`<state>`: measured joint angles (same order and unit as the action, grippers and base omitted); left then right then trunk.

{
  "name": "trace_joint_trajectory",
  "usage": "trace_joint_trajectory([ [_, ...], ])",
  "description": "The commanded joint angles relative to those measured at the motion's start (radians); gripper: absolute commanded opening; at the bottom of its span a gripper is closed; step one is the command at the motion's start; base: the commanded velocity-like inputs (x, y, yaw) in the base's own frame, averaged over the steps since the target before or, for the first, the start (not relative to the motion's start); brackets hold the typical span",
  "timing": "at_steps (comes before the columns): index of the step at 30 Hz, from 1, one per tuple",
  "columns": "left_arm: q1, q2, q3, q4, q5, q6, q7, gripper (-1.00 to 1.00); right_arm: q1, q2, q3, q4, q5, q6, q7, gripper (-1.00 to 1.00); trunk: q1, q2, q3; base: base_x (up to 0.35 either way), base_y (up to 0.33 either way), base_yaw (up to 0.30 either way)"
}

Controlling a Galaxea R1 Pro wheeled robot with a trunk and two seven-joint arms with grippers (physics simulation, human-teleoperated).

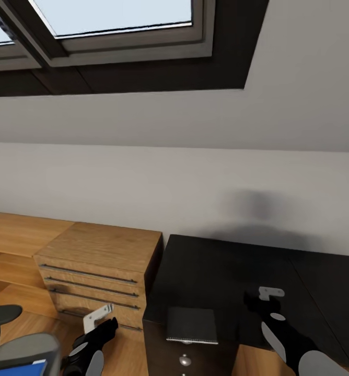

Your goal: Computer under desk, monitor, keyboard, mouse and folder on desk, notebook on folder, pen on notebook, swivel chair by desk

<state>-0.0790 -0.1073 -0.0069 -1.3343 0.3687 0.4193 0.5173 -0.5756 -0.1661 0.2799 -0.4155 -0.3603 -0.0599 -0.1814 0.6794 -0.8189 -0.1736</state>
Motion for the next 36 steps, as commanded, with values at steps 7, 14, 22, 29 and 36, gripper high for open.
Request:
trace_joint_trajectory([
  [7, -0.001, 0.0, -0.001, -0.002, 0.007, 0.003, 0.007, 1.0, -0.002, -0.001, 0.008, 0.007, -0.011, -0.006, -0.003, 1.0, 0.001, -0.001, -0.002, 0.133, 0.0, 0.0],
  [14, -0.001, 0.0, -0.001, -0.002, 0.007, 0.001, 0.007, 1.0, -0.004, -0.001, 0.008, 0.009, -0.01, -0.004, 0.003, 1.0, 0.001, -0.001, -0.002, 0.013, 0.0, 0.0],
  [22, -0.001, 0.0, -0.001, -0.002, 0.008, 0.001, 0.007, 1.0, -0.013, -0.001, 0.008, 0.037, -0.01, -0.002, 0.018, 1.0, 0.001, -0.001, -0.002, 0.007, 0.0, 0.0],
  [29, 0.0, 0.0, -0.002, -0.002, 0.009, 0.001, 0.007, 1.0, -0.053, -0.001, 0.008, 0.101, -0.012, -0.001, 0.039, 1.0, 0.001, -0.001, -0.002, 0.17, 0.0, 0.0],
  [36, 0.0, 0.0, -0.001, -0.01, 0.009, -0.001, 0.007, 1.0, -0.067, -0.002, 0.008, 0.126, -0.012, 0.0, 0.054, 1.0, 0.001, -0.001, -0.002, 0.106, 0.0, 0.0],
])
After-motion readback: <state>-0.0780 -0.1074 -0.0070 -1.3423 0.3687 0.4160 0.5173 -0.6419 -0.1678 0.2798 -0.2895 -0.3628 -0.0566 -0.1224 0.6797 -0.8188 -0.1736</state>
